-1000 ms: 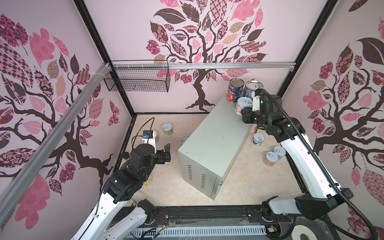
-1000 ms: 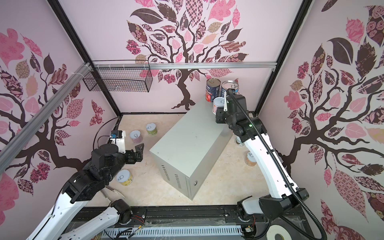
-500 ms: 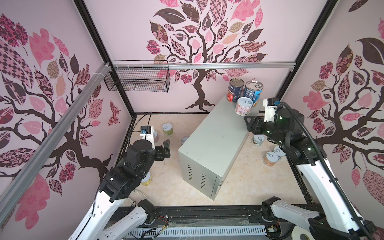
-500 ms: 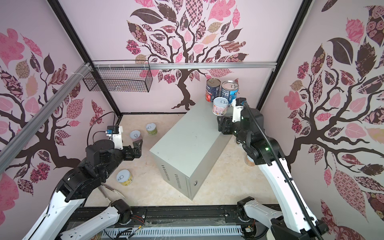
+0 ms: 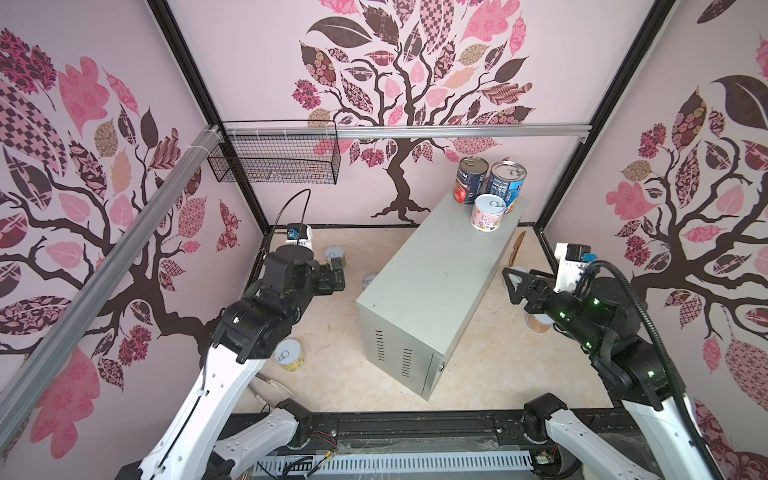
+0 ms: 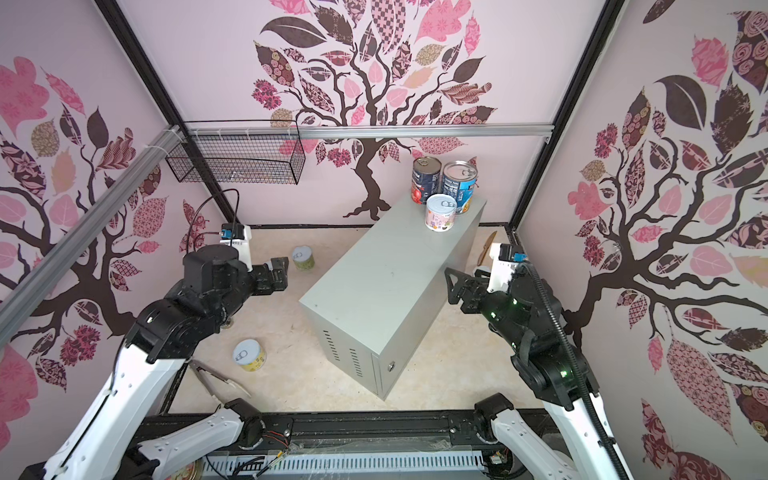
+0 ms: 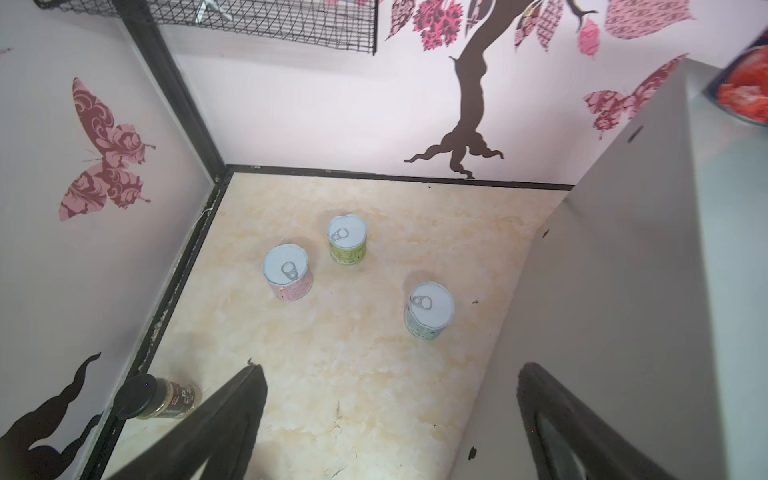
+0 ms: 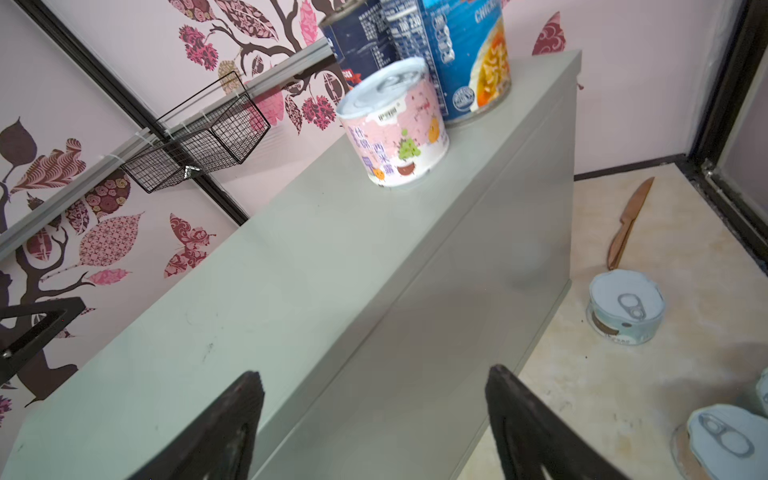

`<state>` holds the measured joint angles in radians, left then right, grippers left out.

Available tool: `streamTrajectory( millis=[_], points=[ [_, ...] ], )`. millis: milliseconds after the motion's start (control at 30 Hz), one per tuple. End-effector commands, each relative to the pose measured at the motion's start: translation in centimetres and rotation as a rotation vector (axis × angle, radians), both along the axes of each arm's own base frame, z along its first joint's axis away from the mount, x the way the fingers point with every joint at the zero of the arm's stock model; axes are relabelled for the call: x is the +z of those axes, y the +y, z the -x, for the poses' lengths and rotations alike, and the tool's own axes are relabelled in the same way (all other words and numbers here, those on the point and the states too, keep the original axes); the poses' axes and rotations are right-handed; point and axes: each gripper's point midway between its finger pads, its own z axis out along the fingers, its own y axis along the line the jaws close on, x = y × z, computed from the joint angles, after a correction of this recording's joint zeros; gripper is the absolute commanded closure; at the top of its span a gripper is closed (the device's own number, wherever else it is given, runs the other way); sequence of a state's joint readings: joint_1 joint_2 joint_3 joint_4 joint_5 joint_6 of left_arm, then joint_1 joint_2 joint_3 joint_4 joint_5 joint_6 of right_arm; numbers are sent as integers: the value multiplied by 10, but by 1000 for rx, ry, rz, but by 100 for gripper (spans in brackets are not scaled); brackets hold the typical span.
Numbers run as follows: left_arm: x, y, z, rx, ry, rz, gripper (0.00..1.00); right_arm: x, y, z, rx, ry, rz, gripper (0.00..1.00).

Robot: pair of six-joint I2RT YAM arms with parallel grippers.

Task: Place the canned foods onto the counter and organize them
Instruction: 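Draw the right gripper back down while the left arm reaches toward the far cans, then lower the left gripper onto the yellow-green can and close on it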

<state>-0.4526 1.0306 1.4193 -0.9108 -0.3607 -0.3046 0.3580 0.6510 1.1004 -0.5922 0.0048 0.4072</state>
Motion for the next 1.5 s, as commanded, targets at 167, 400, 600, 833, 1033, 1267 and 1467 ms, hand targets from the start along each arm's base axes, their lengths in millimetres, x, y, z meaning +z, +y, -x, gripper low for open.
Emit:
streamTrajectory(
  millis=[167, 400, 600, 833, 1033, 1267, 1467],
  points=[
    [-29, 3, -58, 34, 82, 92, 2, -61, -8, 14, -48, 76, -119, 4],
    [-67, 0, -127, 90, 145, 33, 2, -120, 2, 14, -24, 177, -179, 2],
    [-119, 19, -191, 163, 259, 10, 2, -141, 8, 9, -9, 213, -179, 2],
    [-164, 29, -240, 187, 299, -13, 2, -166, 18, 10, 39, 269, -170, 1],
    [-196, 37, -269, 188, 331, -58, 2, -188, 34, 20, 125, 353, -114, 1],
    [-231, 41, -289, 215, 344, 12, 2, -190, 37, 22, 147, 384, -78, 1],
    [-266, 38, -292, 217, 393, 24, 2, -196, 37, 21, 138, 391, -82, 0]
  ],
)
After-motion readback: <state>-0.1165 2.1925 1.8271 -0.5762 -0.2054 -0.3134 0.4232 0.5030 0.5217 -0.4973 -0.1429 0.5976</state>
